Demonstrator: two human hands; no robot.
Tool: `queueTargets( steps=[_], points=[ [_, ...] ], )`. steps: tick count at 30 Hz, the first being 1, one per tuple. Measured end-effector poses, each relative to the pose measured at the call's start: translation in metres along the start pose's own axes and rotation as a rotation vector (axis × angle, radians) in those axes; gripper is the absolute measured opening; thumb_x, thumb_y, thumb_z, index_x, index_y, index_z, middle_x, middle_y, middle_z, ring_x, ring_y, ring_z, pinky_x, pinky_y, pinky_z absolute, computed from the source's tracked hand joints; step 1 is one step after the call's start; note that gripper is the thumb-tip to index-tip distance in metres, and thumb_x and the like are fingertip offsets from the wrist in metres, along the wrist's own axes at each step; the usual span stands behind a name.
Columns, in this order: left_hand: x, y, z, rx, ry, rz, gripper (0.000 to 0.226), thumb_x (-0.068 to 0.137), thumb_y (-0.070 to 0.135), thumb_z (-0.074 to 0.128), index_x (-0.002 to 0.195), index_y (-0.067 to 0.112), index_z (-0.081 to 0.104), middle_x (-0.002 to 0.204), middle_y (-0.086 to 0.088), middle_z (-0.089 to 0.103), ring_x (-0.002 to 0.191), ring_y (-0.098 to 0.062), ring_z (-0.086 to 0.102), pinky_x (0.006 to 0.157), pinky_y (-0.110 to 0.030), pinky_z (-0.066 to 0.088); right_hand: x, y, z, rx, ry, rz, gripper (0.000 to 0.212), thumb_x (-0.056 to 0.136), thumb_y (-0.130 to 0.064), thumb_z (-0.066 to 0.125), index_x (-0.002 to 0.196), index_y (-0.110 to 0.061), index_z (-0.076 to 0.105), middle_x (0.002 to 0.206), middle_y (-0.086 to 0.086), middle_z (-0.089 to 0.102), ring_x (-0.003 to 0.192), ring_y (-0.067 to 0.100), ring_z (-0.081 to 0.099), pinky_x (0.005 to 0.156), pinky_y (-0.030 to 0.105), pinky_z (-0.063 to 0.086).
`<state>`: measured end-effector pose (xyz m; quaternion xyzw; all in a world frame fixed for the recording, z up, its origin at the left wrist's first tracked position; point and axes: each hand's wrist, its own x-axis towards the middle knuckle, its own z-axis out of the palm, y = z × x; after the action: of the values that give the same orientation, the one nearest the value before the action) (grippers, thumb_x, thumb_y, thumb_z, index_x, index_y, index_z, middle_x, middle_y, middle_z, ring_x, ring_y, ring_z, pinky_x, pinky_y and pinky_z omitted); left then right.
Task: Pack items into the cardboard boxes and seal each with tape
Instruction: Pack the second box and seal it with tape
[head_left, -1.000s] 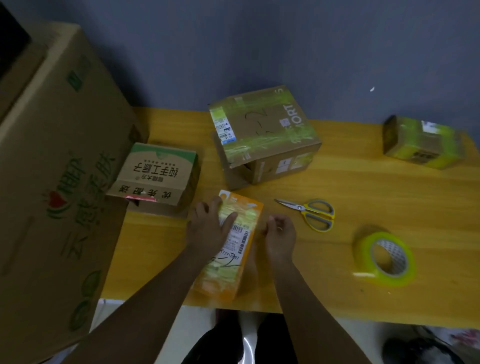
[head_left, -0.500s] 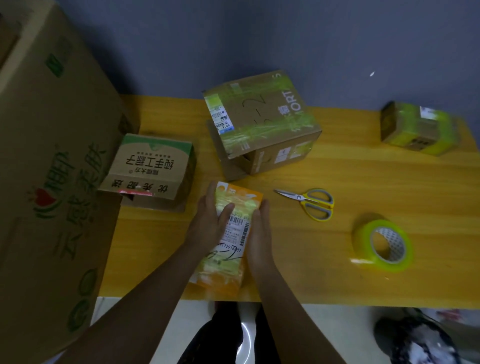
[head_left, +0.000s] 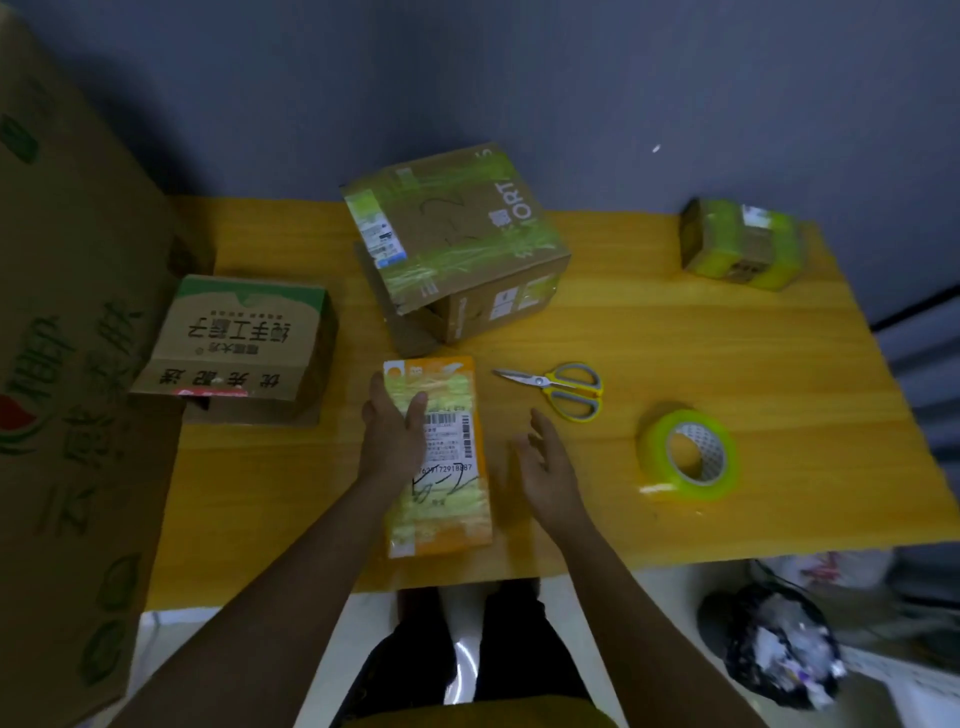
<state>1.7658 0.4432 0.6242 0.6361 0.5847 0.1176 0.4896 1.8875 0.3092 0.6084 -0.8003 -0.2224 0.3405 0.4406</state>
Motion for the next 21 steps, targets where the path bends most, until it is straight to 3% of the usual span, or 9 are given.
queueTargets(
  steps=[3, 5, 7, 10, 11, 13, 14, 18, 21],
  points=[
    [-0.007, 0.018, 0.022, -0.050, -0.097, -0.016, 0.072, 0.101, 0.035, 0.042, 0.154, 0.020, -0.005, 0.161, -0.007, 0.001, 0.140, -0.029, 0.029, 0.093, -0.031, 0.033, -0.008, 0.028, -0.065, -0.204, 0.221, -0.088, 0.047, 0.090, -0.007, 0.060, 0.135, -0.004, 0.050, 0.134, 0.011, 0.051, 0.124, 0.027, 0.048, 0.102, 0.040, 0.039],
    [-0.010, 0.028, 0.036, 0.018, -0.120, -0.016, 0.078, 0.100, 0.038, 0.046, 0.153, 0.018, -0.007, 0.161, -0.005, -0.006, 0.148, -0.026, 0.007, 0.111, -0.036, 0.019, -0.006, 0.047, -0.110, -0.409, 0.327, -0.051, 0.052, 0.081, 0.002, 0.065, 0.132, 0.002, 0.051, 0.131, 0.021, 0.052, 0.125, 0.038, 0.047, 0.101, 0.043, 0.038],
    [-0.014, 0.039, 0.048, 0.260, -0.071, 0.064, 0.080, 0.099, 0.043, 0.044, 0.153, 0.016, -0.008, 0.160, -0.005, -0.014, 0.147, -0.024, -0.016, 0.116, -0.045, -0.006, 0.004, 0.063, -0.145, -0.612, 0.235, 0.015, 0.066, 0.078, -0.006, 0.070, 0.138, 0.001, 0.044, 0.137, 0.024, 0.046, 0.130, 0.042, 0.041, 0.102, 0.047, 0.036],
    [-0.025, 0.061, 0.070, 0.483, 0.013, 0.337, 0.066, 0.100, 0.035, 0.039, 0.153, 0.015, 0.005, 0.160, -0.008, -0.012, 0.146, -0.024, -0.018, 0.114, -0.045, -0.014, 0.018, 0.073, -0.166, -1.020, -0.026, 0.181, 0.076, 0.088, -0.033, 0.062, 0.150, -0.012, 0.025, 0.153, 0.011, 0.029, 0.145, 0.027, 0.023, 0.114, 0.048, 0.018],
    [-0.030, 0.068, 0.079, 0.521, 0.016, 0.438, 0.061, 0.098, 0.033, 0.034, 0.152, 0.015, 0.015, 0.161, -0.009, -0.005, 0.147, -0.025, -0.014, 0.114, -0.043, -0.015, 0.022, 0.074, -0.169, -1.115, -0.043, 0.110, 0.068, 0.089, -0.032, 0.060, 0.147, -0.011, 0.032, 0.148, 0.012, 0.037, 0.141, 0.027, 0.032, 0.113, 0.052, 0.020],
    [-0.041, 0.083, 0.101, 0.546, -0.059, 0.580, 0.058, 0.091, 0.031, 0.030, 0.147, 0.014, 0.031, 0.159, -0.010, 0.010, 0.148, -0.025, -0.002, 0.116, -0.039, -0.010, 0.033, 0.079, -0.175, -1.174, -0.044, -0.093, 0.051, 0.073, -0.016, 0.068, 0.122, -0.004, 0.058, 0.111, 0.018, 0.063, 0.110, 0.035, 0.061, 0.097, 0.061, 0.036],
    [-0.045, 0.089, 0.114, 0.546, -0.133, 0.607, 0.054, 0.093, 0.029, 0.031, 0.145, 0.014, 0.034, 0.158, -0.010, 0.015, 0.148, -0.024, 0.003, 0.117, -0.037, -0.003, 0.036, 0.077, -0.181, -1.186, -0.061, -0.153, 0.049, 0.070, -0.013, 0.070, 0.118, -0.005, 0.061, 0.104, 0.017, 0.065, 0.104, 0.036, 0.063, 0.094, 0.057, 0.037],
    [-0.053, 0.112, 0.167, 0.508, -0.338, 0.528, 0.048, 0.100, 0.018, 0.041, 0.147, 0.011, 0.032, 0.156, -0.008, 0.024, 0.145, -0.021, 0.019, 0.115, -0.028, 0.015, 0.039, 0.078, -0.211, -1.080, -0.178, -0.142, 0.062, 0.095, -0.032, 0.050, 0.150, -0.020, 0.026, 0.144, 0.000, 0.045, 0.134, 0.020, 0.040, 0.109, 0.040, 0.016],
    [-0.057, 0.144, 0.194, 0.348, -0.425, 0.404, 0.047, 0.102, 0.009, 0.035, 0.148, 0.006, 0.029, 0.157, -0.009, 0.022, 0.143, -0.020, 0.025, 0.108, -0.019, 0.018, 0.037, 0.069, -0.234, -0.782, -0.260, -0.287, 0.069, 0.092, -0.053, 0.037, 0.149, -0.015, 0.031, 0.137, 0.002, 0.051, 0.130, 0.023, 0.044, 0.110, 0.040, 0.017]
  ],
)
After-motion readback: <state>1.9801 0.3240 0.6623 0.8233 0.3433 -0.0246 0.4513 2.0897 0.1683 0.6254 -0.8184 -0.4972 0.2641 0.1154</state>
